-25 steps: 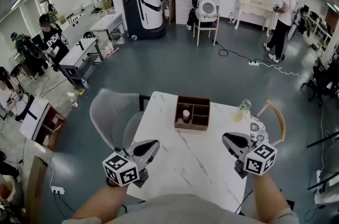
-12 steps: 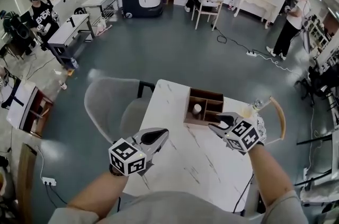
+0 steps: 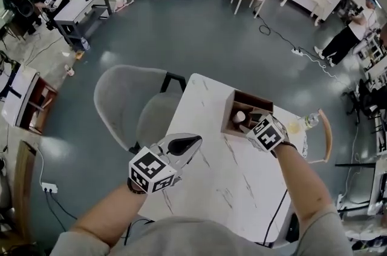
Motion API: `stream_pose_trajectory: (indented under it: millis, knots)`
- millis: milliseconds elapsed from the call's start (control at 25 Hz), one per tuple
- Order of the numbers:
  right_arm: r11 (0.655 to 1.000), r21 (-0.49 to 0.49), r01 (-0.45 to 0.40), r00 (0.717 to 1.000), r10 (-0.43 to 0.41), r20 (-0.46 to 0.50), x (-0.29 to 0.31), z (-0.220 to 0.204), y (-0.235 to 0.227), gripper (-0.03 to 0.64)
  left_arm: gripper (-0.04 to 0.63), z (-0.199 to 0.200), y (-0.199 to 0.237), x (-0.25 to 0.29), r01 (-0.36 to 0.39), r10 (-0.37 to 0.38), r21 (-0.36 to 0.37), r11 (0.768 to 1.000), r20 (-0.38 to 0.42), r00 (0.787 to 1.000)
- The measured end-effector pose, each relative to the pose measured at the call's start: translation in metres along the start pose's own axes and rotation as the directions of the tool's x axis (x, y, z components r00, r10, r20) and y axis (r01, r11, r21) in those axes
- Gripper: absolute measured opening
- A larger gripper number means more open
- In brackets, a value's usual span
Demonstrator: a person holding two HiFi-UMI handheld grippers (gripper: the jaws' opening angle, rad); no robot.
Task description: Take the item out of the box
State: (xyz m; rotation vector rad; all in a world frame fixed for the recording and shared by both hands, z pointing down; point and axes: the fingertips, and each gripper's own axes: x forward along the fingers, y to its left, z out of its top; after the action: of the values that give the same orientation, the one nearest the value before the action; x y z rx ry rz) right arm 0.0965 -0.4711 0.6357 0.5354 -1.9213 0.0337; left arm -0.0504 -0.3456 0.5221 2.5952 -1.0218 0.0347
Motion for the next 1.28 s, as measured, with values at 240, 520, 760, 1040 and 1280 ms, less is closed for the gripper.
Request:
stream_pose_trajectory:
  millis: [240, 520, 760, 1040, 1280]
  knots:
    - [0.996, -0.076, 0.040, 0.994, -0.048, -0.102, 0.037, -0.005, -0.011, 0.195, 0.002, -0.016, 0.024, 0.001, -0.011, 0.011, -0.018, 1.000, 0.002, 1.000]
    - [0.992, -0.106, 0.072, 0.969, -0.095, -0.226, 0.058, -0.016, -0.014, 0.212, 0.002, -0.027, 0.048, 0.015, -0.021, 0.021, 0.021, 1.000, 0.015, 1.000]
    - [0.995, -0.057, 0.084, 0.947, -0.098, -0.306, 0.070, -0.026, -0.017, 0.216, 0.002, -0.015, 0.084, 0.049, -0.028, 0.022, 0.079, 0.996, 0.073, 0.997]
    - [0.996, -0.036, 0.079, 0.927, -0.087, -0.365, 0.080, -0.032, -0.015, 0.216, 0.002, 0.007, 0.118, 0.081, -0.029, 0.013, 0.110, 0.994, 0.144, 0.990]
    - [0.993, -0.085, 0.085, 0.898, -0.113, -0.425, 0.082, -0.039, -0.014, 0.216, 0.002, 0.010, 0.133, 0.097, -0.012, -0.004, 0.108, 0.994, 0.148, 0.989]
